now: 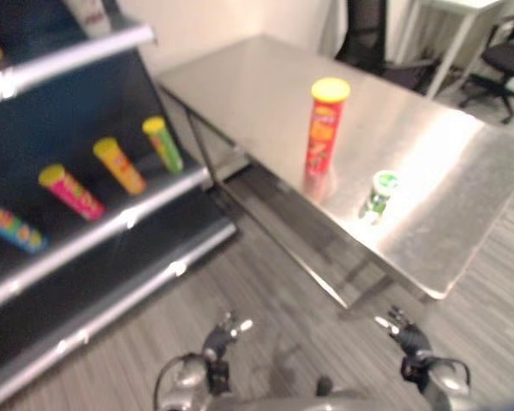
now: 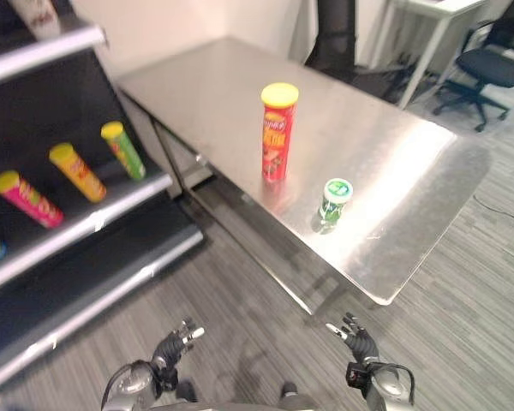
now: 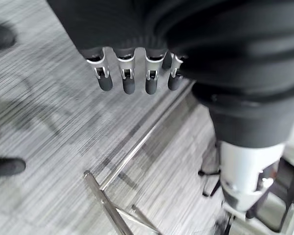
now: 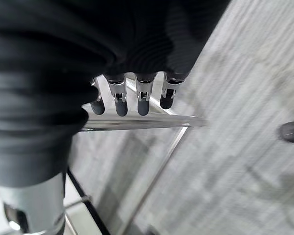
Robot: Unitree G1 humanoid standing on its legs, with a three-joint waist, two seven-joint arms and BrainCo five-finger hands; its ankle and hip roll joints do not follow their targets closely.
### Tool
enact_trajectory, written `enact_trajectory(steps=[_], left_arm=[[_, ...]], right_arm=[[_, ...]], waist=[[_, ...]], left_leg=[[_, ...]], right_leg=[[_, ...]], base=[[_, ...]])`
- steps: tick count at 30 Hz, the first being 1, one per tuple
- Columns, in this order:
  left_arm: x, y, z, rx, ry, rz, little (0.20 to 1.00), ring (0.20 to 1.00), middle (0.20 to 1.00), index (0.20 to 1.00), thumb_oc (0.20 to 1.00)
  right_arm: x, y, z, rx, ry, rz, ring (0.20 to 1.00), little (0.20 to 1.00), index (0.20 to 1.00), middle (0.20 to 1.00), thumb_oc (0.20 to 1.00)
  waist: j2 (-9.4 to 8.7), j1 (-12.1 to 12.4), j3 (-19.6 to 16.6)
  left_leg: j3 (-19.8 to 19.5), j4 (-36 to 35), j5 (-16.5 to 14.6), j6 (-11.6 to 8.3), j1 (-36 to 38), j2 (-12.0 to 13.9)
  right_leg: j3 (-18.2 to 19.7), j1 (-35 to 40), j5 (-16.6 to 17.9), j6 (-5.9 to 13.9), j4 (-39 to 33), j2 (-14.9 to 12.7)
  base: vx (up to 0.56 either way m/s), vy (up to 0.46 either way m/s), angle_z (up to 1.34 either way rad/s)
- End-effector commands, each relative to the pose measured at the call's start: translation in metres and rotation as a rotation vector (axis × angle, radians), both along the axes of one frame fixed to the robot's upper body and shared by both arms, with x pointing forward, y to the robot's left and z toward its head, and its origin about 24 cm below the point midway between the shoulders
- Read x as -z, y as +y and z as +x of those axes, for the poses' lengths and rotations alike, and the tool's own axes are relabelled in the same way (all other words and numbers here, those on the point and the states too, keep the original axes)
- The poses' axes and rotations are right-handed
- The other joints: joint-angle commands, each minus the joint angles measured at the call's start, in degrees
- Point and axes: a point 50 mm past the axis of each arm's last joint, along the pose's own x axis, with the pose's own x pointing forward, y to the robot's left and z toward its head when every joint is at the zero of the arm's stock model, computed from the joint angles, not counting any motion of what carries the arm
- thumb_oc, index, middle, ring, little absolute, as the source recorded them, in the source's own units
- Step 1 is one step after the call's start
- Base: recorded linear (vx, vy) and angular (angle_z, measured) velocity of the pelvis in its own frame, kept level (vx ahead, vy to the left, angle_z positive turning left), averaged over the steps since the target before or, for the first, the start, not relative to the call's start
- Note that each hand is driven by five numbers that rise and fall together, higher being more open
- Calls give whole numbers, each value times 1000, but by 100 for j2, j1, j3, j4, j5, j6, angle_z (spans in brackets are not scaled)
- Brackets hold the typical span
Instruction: Put the goods on the table back onto the shelves and tidy them up.
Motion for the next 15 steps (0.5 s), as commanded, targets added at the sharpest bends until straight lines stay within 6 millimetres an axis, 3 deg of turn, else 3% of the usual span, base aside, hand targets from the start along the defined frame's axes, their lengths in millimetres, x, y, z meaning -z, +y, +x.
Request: enact_trajectory(steps=[1,6,11,13,15], left_arm=[[-13,20,19,-38,-97,51,1000,1000,1000,1000,1000],[-16,29,25,-95,-110,72,1000,1000,1000,1000,1000],[-9,37,14,-147,-62,91,1000,1000,1000,1000,1000],[-8,53,1,-220,-52,91,1000,1000,1000,1000,1000],[-8,62,-8,-230,-48,101,1000,1000,1000,1000,1000]], right_arm=[[-11,11,18,-29,-99,10,1000,1000,1000,1000,1000],[0,15,7,1,-48,23,1000,1000,1000,1000,1000],[18,0,-24,150,61,24,1000,1000,1000,1000,1000],[6,-45,-52,364,36,-63,1000,1000,1000,1000,1000],[-14,-76,-66,458,-19,-139,1000,1000,1000,1000,1000]], waist=[[-185,190,19],[-277,194,63],[-355,135,63],[-481,67,36],[-540,21,9]], left_leg=[[285,70,-8,-172,142,-178],[426,70,-131,-41,169,-325],[530,70,-240,46,247,-411],[574,70,-285,73,296,-410],[592,70,-294,77,307,-399]], right_leg=[[-124,-552,766,477,-4,-561],[-81,-577,842,568,-4,-687],[-53,-574,910,630,-4,-727],[-58,-542,915,657,-4,-730],[-68,-539,913,679,-4,-725]], base=[[23,52,-28],[49,99,-18],[43,46,-14],[71,5,-4],[39,-15,-3]])
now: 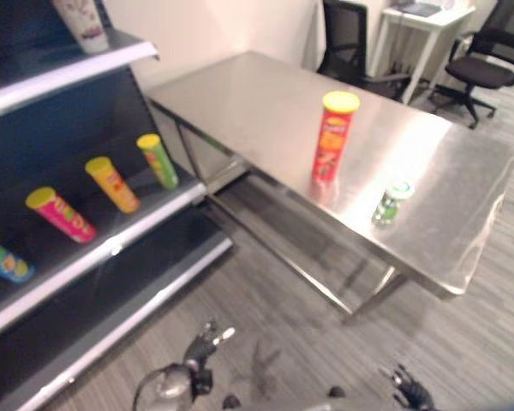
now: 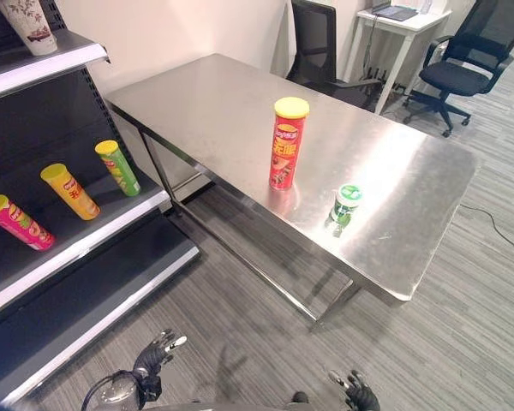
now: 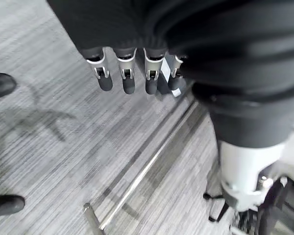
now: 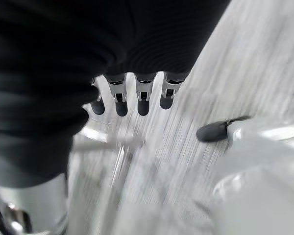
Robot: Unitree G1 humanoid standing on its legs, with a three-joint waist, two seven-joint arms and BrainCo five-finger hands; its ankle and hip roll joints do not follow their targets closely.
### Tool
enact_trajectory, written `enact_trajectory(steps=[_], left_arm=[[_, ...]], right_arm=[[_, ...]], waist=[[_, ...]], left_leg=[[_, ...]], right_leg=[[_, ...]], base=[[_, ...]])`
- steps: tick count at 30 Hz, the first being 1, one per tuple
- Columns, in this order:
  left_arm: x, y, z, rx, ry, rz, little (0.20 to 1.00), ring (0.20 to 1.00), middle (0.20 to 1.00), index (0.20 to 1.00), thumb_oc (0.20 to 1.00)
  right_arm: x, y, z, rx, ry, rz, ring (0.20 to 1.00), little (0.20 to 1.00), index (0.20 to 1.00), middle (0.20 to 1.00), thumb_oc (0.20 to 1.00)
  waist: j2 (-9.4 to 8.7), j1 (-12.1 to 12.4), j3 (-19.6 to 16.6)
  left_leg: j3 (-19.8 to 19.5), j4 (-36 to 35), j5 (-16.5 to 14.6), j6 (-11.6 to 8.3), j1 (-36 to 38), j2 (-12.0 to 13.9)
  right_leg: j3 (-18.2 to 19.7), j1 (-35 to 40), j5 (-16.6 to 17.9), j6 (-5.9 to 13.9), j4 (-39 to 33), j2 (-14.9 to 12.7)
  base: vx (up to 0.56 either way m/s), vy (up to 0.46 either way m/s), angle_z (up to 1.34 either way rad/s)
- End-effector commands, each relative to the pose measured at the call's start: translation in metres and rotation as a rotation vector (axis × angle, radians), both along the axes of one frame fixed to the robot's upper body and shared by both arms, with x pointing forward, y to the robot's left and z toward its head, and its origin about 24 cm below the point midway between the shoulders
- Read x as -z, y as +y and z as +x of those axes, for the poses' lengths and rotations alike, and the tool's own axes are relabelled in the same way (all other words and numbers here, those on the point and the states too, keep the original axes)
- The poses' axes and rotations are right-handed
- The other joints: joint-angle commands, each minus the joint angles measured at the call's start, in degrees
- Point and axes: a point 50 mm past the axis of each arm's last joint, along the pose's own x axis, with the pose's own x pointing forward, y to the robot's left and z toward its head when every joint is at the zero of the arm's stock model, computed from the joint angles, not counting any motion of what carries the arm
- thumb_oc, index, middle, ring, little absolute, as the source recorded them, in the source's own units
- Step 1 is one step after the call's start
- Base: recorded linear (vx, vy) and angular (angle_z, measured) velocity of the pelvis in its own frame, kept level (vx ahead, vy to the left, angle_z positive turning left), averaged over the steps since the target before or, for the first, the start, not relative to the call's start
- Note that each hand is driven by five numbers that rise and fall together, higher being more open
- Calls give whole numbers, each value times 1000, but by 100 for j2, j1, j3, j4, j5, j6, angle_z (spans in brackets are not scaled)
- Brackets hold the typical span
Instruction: Put the goods on the table back onto the shelves and tidy them up.
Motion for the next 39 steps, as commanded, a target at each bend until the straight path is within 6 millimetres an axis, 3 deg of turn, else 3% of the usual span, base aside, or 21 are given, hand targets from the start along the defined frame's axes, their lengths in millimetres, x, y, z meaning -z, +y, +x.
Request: enact_trajectory(steps=[1,3,5,6,7,8,9,10,12,14,18,19,22,28,33,39], left_arm=[[-11,9,19,-15,-102,10,1000,1000,1000,1000,1000],[-9,11,11,-10,-81,19,1000,1000,1000,1000,1000],[-7,11,6,-5,-68,30,1000,1000,1000,1000,1000],[-7,11,6,-5,-68,31,1000,1000,1000,1000,1000],[-5,10,3,-16,-54,30,1000,1000,1000,1000,1000],[-4,8,3,-9,-48,29,1000,1000,1000,1000,1000],[-1,8,-3,-1,-25,32,1000,1000,1000,1000,1000],[-1,8,-3,-1,-26,32,1000,1000,1000,1000,1000],[-1,7,-5,13,-21,31,1000,1000,1000,1000,1000],[-1,8,-5,43,-9,39,1000,1000,1000,1000,1000],[-3,9,-1,66,-18,41,1000,1000,1000,1000,1000],[-3,8,0,78,-19,41,1000,1000,1000,1000,1000],[-7,8,6,97,-43,37,1000,1000,1000,1000,1000],[-9,3,7,118,-55,24,1000,1000,1000,1000,1000],[-10,-1,9,130,-71,14,1000,1000,1000,1000,1000],[-6,-5,0,136,-39,8,1000,1000,1000,1000,1000]], right_arm=[[-37,-46,31,66,-188,-176,1000,1000,1000,1000,1000],[-79,-79,39,152,-361,-282,1000,1000,1000,1000,1000],[-147,-93,70,21,-574,-458,1000,1000,1000,1000,1000],[-147,-93,70,21,-574,-459,1000,1000,1000,1000,1000],[-180,-83,86,-26,-726,-497,1000,1000,1000,1000,1000],[-189,-84,89,-37,-737,-530,1000,1000,1000,1000,1000],[-251,-77,117,-161,-938,-638,1000,1000,1000,1000,1000],[-251,-76,117,-160,-938,-638,1000,1000,1000,1000,1000],[-278,-71,133,-250,-968,-732,1000,1000,1000,1000,1000],[-316,-44,166,-383,-1069,-779,1000,1000,1000,1000,1000],[-321,-42,192,-501,-991,-782,1000,1000,1000,1000,1000],[-330,-38,206,-554,-968,-805,1000,1000,1000,1000,1000],[-331,-44,235,-604,-855,-837,1000,1000,1000,1000,1000],[-332,-48,260,-671,-697,-892,1000,1000,1000,1000,1000],[-325,-43,268,-739,-654,-859,1000,1000,1000,1000,1000],[-293,-36,264,-859,-535,-810,1000,1000,1000,1000,1000]], waist=[[-87,25,102],[-130,-47,79],[-143,-94,54],[-142,-93,41],[-139,-126,32],[-135,-124,25],[-139,-100,22],[-137,-103,11],[-128,-38,1],[-125,102,-19],[-129,236,-11],[-130,289,-8],[-125,456,35],[-66,566,111],[-22,613,179],[0,682,194]], left_leg=[[124,65,-43,-263,327,87],[148,65,-57,-276,345,97],[149,65,-43,-288,330,103],[149,65,-30,-285,309,104],[155,65,-28,-294,304,107],[152,65,-22,-297,292,111],[149,65,13,-338,312,133],[149,65,25,-335,291,134],[119,65,80,-360,265,156],[75,65,146,-406,239,194],[4,65,222,-457,216,241],[-18,65,254,-480,210,263],[-114,65,335,-537,158,314],[-240,65,437,-605,30,379],[-335,65,518,-656,-99,427],[-402,65,541,-676,-117,485]], right_leg=[[-265,-244,727,290,2,-199],[-286,-212,710,323,2,-201],[-300,-214,718,336,2,-200],[-299,-236,728,330,2,-200],[-291,-250,729,328,2,-195],[-301,-256,726,325,2,-190],[-304,-232,703,313,2,-161],[-303,-253,713,307,2,-160],[-317,-257,705,284,2,-137],[-385,-224,670,251,2,-102],[-479,-161,631,215,2,-64],[-512,-138,616,198,2,-43],[-593,-107,565,157,2,3],[-719,-116,525,112,2,45],[-807,-161,512,96,2,64],[-921,-109,454,70,2,112]], base=[[25,-8,-3],[47,2,-4],[31,-2,-5],[5,0,-4],[1,-1,-3],[14,-12,-5],[4,-16,-4],[1,-26,-4],[-1,-16,0],[-3,-47,4],[-10,-47,16],[-3,-57,16],[-13,-85,16],[-7,-62,16],[-16,-42,12],[19,-31,13]])
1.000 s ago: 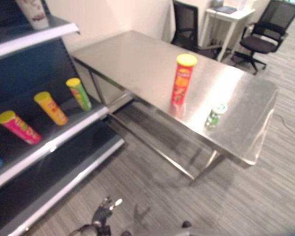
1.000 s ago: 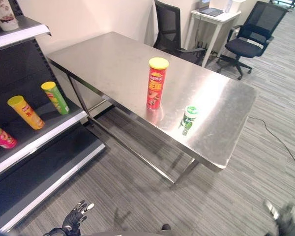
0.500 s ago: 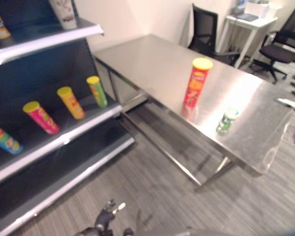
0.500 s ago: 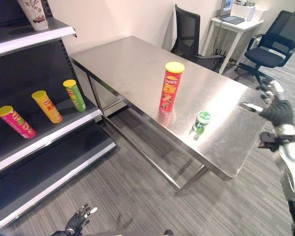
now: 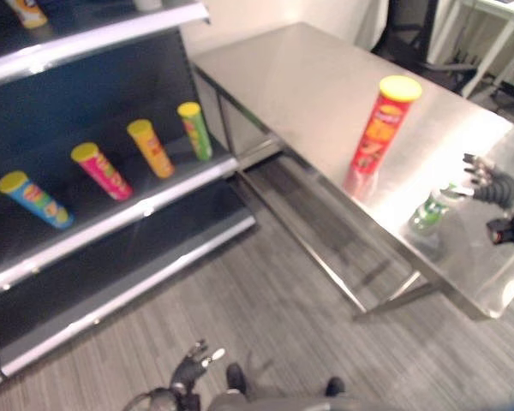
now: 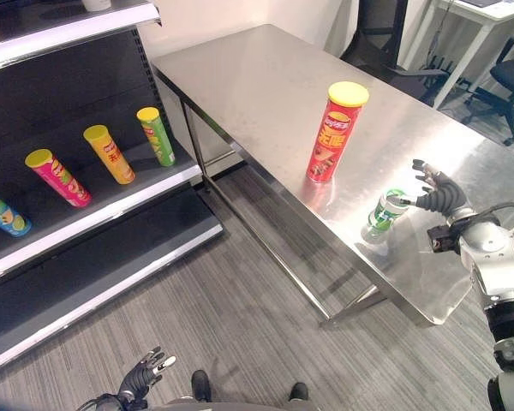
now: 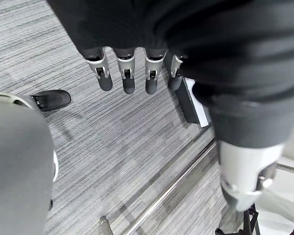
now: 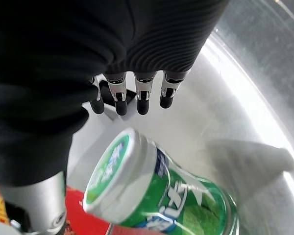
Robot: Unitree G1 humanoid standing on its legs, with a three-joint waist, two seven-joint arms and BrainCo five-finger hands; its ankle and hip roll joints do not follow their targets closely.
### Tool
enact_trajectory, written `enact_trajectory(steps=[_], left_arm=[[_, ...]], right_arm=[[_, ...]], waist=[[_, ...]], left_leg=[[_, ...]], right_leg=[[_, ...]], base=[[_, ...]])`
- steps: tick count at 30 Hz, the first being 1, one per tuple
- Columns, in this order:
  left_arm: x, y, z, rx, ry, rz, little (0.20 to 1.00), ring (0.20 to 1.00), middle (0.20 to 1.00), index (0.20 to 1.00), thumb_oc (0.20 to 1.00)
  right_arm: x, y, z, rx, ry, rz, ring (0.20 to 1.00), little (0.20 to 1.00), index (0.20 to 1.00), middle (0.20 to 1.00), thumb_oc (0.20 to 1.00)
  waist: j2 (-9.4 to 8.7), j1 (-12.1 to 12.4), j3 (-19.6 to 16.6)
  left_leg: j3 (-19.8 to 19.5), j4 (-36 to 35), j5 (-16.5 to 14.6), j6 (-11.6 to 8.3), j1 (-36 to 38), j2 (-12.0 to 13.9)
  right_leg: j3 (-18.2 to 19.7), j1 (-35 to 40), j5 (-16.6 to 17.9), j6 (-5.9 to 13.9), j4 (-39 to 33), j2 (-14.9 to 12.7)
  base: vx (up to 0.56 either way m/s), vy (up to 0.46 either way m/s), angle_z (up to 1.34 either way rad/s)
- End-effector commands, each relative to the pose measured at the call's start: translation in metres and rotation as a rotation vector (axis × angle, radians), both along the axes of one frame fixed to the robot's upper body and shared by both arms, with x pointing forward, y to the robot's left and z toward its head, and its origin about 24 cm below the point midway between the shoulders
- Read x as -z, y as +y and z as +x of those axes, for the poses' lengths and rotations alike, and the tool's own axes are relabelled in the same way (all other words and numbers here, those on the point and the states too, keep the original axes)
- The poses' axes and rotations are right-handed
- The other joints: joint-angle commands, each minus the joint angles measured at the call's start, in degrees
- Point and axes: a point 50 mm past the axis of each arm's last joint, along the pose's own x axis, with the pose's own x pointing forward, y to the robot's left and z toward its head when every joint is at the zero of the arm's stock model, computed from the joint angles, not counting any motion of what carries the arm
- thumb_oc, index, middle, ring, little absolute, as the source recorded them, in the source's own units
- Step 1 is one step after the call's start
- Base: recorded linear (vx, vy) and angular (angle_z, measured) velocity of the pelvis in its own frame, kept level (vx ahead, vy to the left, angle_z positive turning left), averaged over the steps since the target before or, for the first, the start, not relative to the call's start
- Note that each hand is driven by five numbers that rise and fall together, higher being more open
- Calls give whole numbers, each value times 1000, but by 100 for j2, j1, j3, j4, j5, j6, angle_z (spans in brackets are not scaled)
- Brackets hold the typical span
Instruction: Put the goods on the table back onto the shelves and tidy them up.
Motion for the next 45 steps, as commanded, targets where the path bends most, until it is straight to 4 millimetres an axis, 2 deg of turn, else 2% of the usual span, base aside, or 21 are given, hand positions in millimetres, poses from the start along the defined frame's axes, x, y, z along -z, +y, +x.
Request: enact_trajectory(steps=[1,8,14,15,16,17,29,30,31,32,34,36,37,38,39,40,41,42,43,44,45], left_arm=[[-6,-6,21,50,-69,-2,1000,1000,1000,1000,1000],[-7,-5,24,49,-77,-2,1000,1000,1000,1000,1000],[-7,-2,23,37,-76,8,1000,1000,1000,1000,1000],[-7,-2,23,39,-77,7,1000,1000,1000,1000,1000],[-7,-2,22,40,-76,8,1000,1000,1000,1000,1000],[-7,-2,22,41,-72,9,1000,1000,1000,1000,1000],[-8,2,26,32,-81,28,1000,1000,1000,1000,1000],[-9,3,26,28,-83,30,1000,1000,1000,1000,1000],[-9,5,26,14,-85,34,1000,1000,1000,1000,1000],[-9,5,26,15,-85,34,1000,1000,1000,1000,1000],[-10,7,26,-6,-90,36,1000,1000,1000,1000,1000],[-11,8,25,-17,-96,35,1000,1000,1000,1000,1000],[-12,11,25,-35,-103,37,1000,1000,1000,1000,1000],[-13,13,23,-41,-105,36,1000,1000,1000,1000,1000],[-13,13,23,-42,-105,35,1000,1000,1000,1000,1000],[-13,14,22,-40,-103,39,1000,1000,1000,1000,1000],[-13,16,20,-39,-104,42,1000,1000,1000,1000,1000],[-14,19,18,-46,-103,51,1000,1000,1000,1000,1000],[-16,18,24,-27,-113,48,1000,1000,1000,1000,1000],[-16,17,24,-28,-114,46,1000,1000,1000,1000,1000],[-16,17,25,-24,-116,45,1000,1000,1000,1000,1000]], right_arm=[[-18,2,4,-39,-10,-103,1000,1000,1000,1000,1000],[-10,-3,8,-4,57,-177,1000,1000,1000,1000,1000],[-2,-3,3,13,78,-186,1000,1000,1000,1000,1000],[-1,-5,3,23,76,-184,790,790,790,790,790],[-1,-6,2,31,69,-196,536,536,536,536,536],[-2,-4,3,31,52,-198,200,200,200,200,200],[-14,-4,-2,52,-53,-217,200,200,200,200,200],[-19,-2,-3,47,-83,-215,200,200,200,200,200],[-40,10,-9,4,-209,-207,200,200,200,200,200],[-40,10,-9,6,-209,-207,200,200,200,200,200],[-77,29,-19,-55,-406,-208,200,200,200,200,200],[-95,43,-27,-106,-517,-177,200,200,200,200,200],[-122,70,-39,-202,-689,-148,200,200,200,200,200],[-140,85,-43,-265,-763,-167,200,200,200,200,200],[-140,85,-43,-266,-763,-167,200,200,200,200,200],[-150,97,-42,-325,-795,-155,200,200,200,200,200],[-158,111,-39,-404,-817,-141,200,200,200,200,200],[-175,137,-41,-521,-871,-166,200,200,200,200,200],[-200,163,-50,-641,-965,-195,200,200,200,200,200],[-201,164,-50,-642,-965,-196,200,200,200,200,200],[-204,168,-49,-654,-981,-203,200,200,200,200,200]], waist=[[-69,191,-48],[-69,255,-2],[-77,257,23],[-80,265,24],[-80,273,25],[-81,273,25],[-72,284,25],[-70,283,20],[-68,261,-5],[-70,266,-4],[-68,260,-27],[-70,258,-70],[-72,262,-97],[-81,309,-96],[-79,290,-108],[-83,342,-121],[-103,423,-140],[-124,471,-86],[-307,520,67],[-300,507,55],[-364,482,68]], left_leg=[[257,27,220,-695,471,426],[232,27,230,-697,441,440],[215,27,205,-679,449,440],[204,27,197,-674,451,435],[200,27,193,-669,453,430],[207,27,182,-658,458,425],[176,27,144,-642,486,400],[172,27,147,-641,495,401],[170,27,156,-640,518,406],[170,27,156,-640,520,406],[145,27,184,-669,583,428],[96,27,244,-689,583,447],[54,27,315,-726,606,482],[20,27,359,-755,650,516],[8,27,369,-751,625,513],[-30,27,426,-776,644,545],[-64,27,494,-801,650,579],[-176,27,696,-872,633,621],[300,519,980,-881,304,814],[293,527,984,-878,276,817],[656,629,971,-841,245,971]], right_leg=[[-264,0,379,62,10,5],[-339,13,357,47,10,16],[-363,27,355,42,10,9],[-369,33,354,41,10,4],[-370,35,352,40,10,3],[-369,35,356,40,10,-1],[-413,89,342,32,10,-16],[-416,101,335,29,10,-13],[-421,130,320,23,10,-4],[-422,131,319,23,10,-4],[-445,214,283,4,10,23],[-494,251,262,-22,10,50],[-527,300,224,-62,10,100],[-552,372,178,-91,10,144],[-564,356,185,-92,10,142],[-583,395,156,-125,10,180],[-621,434,123,-164,10,232],[-658,466,111,-213,10,306],[-874,510,117,-278,10,260],[-879,489,124,-281,10,261],[-936,475,123,-285,10,223]], base=[[26,-20,4],[4,-4,1],[1,0,1],[6,-2,5],[12,3,5],[0,0,0],[1,0,1],[0,0,0],[0,0,0],[0,-33,-1],[4,-41,1],[-5,-57,5],[-13,-92,11],[-14,-74,23],[-9,-63,28],[-34,-71,22],[-69,-119,13],[-171,-143,20],[-146,-99,40],[-151,-58,64],[-58,24,88]])
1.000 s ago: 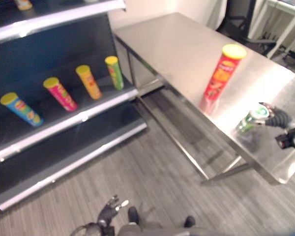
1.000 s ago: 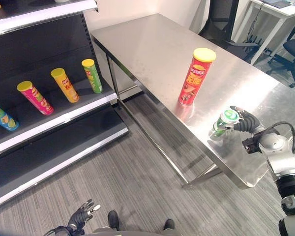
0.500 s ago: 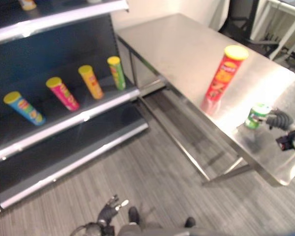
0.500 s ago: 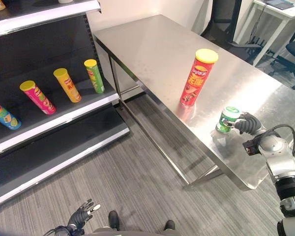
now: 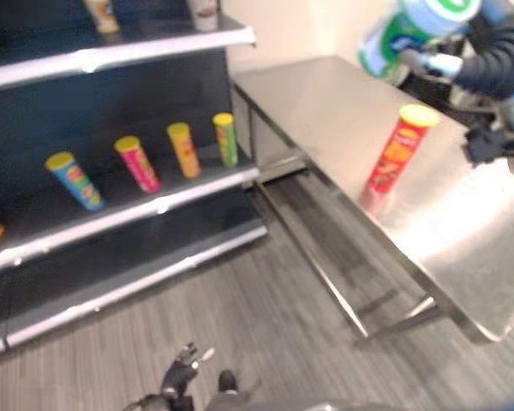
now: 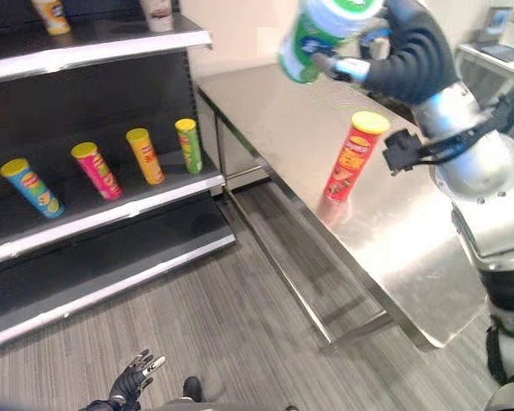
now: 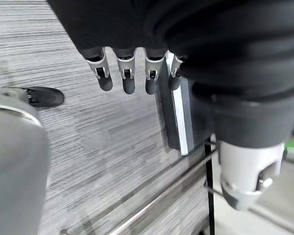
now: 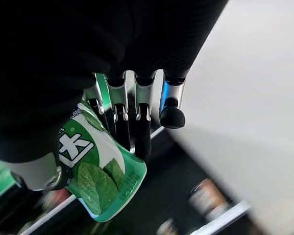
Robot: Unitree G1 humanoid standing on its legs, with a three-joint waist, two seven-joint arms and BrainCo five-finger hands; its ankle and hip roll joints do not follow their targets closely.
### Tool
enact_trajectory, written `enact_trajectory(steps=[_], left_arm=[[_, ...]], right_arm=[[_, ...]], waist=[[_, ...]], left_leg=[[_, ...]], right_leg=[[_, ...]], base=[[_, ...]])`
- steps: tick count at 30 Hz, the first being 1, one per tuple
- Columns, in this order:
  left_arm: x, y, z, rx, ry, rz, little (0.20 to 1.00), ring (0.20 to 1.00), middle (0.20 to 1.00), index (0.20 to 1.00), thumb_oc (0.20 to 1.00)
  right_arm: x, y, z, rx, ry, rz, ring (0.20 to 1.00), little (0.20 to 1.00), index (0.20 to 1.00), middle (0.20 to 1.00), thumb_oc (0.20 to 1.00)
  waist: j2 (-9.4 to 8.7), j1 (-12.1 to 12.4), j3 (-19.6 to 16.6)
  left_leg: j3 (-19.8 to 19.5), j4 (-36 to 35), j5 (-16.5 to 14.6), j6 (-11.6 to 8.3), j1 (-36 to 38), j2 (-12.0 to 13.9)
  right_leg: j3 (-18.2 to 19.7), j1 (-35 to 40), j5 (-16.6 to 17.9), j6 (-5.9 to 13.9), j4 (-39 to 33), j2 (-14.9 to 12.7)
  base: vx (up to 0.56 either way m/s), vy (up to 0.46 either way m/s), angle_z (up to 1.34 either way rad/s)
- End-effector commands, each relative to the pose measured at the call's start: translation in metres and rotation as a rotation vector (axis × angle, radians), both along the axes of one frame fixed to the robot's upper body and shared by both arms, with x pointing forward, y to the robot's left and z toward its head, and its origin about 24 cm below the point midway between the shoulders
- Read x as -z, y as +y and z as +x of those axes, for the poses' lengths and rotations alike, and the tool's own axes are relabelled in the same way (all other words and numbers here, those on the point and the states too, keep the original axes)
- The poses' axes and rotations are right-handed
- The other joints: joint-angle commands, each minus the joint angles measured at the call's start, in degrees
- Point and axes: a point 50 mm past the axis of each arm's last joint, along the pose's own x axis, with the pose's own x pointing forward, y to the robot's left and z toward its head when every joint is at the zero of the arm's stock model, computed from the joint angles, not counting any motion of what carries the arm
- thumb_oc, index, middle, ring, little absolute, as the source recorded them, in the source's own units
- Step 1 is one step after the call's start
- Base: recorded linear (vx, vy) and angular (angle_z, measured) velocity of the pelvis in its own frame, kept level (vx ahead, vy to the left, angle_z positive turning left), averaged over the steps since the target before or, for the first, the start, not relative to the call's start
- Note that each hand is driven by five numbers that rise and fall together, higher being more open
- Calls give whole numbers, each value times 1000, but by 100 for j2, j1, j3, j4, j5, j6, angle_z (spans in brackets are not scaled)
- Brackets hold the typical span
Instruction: Put the goods on the table back onto the shelves and tidy them up.
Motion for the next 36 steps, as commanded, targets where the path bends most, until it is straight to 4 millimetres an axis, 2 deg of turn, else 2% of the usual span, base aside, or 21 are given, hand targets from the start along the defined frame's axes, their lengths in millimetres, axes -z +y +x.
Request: enact_trajectory(steps=[1,3,4,5,7,8,9,12,14,15,17,20,21,22,27,28,29,30,32,35,36], left_arm=[[-13,6,25,80,-91,36,1000,1000,1000,1000,1000],[-12,7,22,87,-78,36,1000,1000,1000,1000,1000],[-9,6,19,103,-52,41,1000,1000,1000,1000,1000],[-9,6,19,102,-52,40,1000,1000,1000,1000,1000],[-9,4,21,116,-52,42,1000,1000,1000,1000,1000],[-9,4,22,120,-52,44,1000,1000,1000,1000,1000],[-10,6,25,131,-54,54,1000,1000,1000,1000,1000],[-13,11,29,146,-58,75,1000,1000,1000,1000,1000],[-14,13,30,163,-57,81,1000,1000,1000,1000,1000],[-15,15,30,170,-55,89,1000,1000,1000,1000,1000],[-18,21,34,165,-63,103,1000,1000,1000,1000,1000],[-17,21,33,150,-66,96,1000,1000,1000,1000,1000],[-17,21,32,151,-64,94,1000,1000,1000,1000,1000],[-17,19,35,161,-70,93,1000,1000,1000,1000,1000],[-16,13,37,175,-69,80,1000,1000,1000,1000,1000],[-15,11,38,180,-67,77,1000,1000,1000,1000,1000],[-13,8,39,176,-60,77,1000,1000,1000,1000,1000],[-13,8,39,176,-60,77,1000,1000,1000,1000,1000],[-12,6,36,157,-62,68,1000,1000,1000,1000,1000],[-12,7,33,144,-62,61,1000,1000,1000,1000,1000],[-14,8,36,144,-69,67,1000,1000,1000,1000,1000]], right_arm=[[-10,0,-6,-56,-47,53,200,200,200,200,200],[-12,8,-5,-83,-49,43,200,200,200,200,200],[-13,12,-2,-91,-25,31,200,200,200,200,200],[-13,13,-2,-92,-25,30,200,200,200,200,200],[-14,6,5,-61,-9,45,200,200,200,200,200],[-16,6,7,-51,-5,34,200,200,200,200,200],[-11,5,13,-56,30,56,200,200,200,200,200],[-10,4,17,-20,48,31,200,200,200,200,200],[-10,7,21,-16,67,17,200,200,200,200,200],[-11,8,24,-9,73,12,200,200,200,200,200],[-14,8,28,-6,87,16,200,200,200,200,200],[-17,5,30,1,99,22,200,200,200,200,200],[-19,3,30,10,92,30,200,200,200,200,200],[-23,0,31,22,84,43,200,200,200,200,200],[-21,-6,31,35,89,47,200,200,200,200,200],[-18,-9,31,49,102,37,200,200,200,200,200],[-15,-9,32,52,113,32,200,200,200,200,200],[-14,-10,31,53,113,32,200,200,200,200,200],[-26,0,30,34,75,20,200,200,200,200,200],[-40,20,28,-46,40,46,200,200,200,200,200],[-47,25,27,-70,16,67,200,200,200,200,200]], waist=[[-193,131,76],[-183,105,18],[-129,31,-132],[-126,29,-128],[-107,55,-223],[-122,60,-269],[-122,45,-270],[-180,1,-189],[-194,-45,-96],[-182,-71,-47],[-173,-127,16],[-199,-244,10],[-243,-258,-4],[-299,-296,0],[-379,-333,-4],[-394,-349,-28],[-389,-390,-105],[-388,-391,-101],[-292,-235,-328],[-213,-201,-337],[-243,-172,-223]], left_leg=[[1260,401,564,-521,430,824],[1327,262,435,-516,649,854],[1444,-124,154,-486,967,792],[1445,-123,147,-483,974,789],[1404,-183,-153,-373,944,647],[1341,-183,-339,-267,933,486],[1287,-183,-549,-68,953,260],[1186,-183,-734,168,959,-55],[1114,-183,-769,386,946,-279],[1076,-183,-796,423,955,-312],[1039,-183,-856,434,954,-350],[875,-183,-879,346,901,-394],[837,-183,-900,329,892,-428],[757,-183,-943,286,926,-436],[678,-183,-1029,254,1077,-430],[657,-183,-1044,262,1141,-438],[601,-183,-1063,259,1176,-424],[598,-183,-1066,257,1182,-421],[512,-183,-931,27,1197,-144],[547,-124,-496,-226,1329,203],[459,539,-394,-351,1055,347]], right_leg=[[-197,-32,313,1,36,-84],[-199,-14,353,59,36,-121],[-206,61,355,196,36,-196],[-206,68,357,201,36,-199],[-325,77,449,289,36,-347],[-390,102,536,337,86,-485],[-395,-3,705,445,519,-810],[-208,-295,1083,643,1293,-1336],[-99,-622,1543,595,1848,-1694],[9,-747,1629,591,2052,-1744],[273,-987,1637,598,2093,-1678],[648,-1090,1447,562,1091,-1285],[702,-1150,1511,590,705,-1267],[834,-1323,1832,695,224,-1221],[1016,-1418,2016,763,101,-1136],[1048,-1315,1939,720,144,-1079],[1226,-1177,1654,661,166,-923],[1222,-1169,1648,660,169,-921],[839,-856,1207,423,36,-628],[704,-577,807,191,36,-201],[644,-451,682,60,36,-88]], base=[[-47,69,93],[66,149,30],[115,150,-7],[100,215,17],[23,240,29],[74,417,31],[64,451,44],[31,286,41],[-18,296,35],[-46,246,36],[7,139,28],[74,27,11],[145,-51,19],[145,-69,17],[90,-40,26],[151,-107,45],[118,-93,64],[143,-270,50],[191,-479,22],[172,-444,22],[108,-433,-5]])
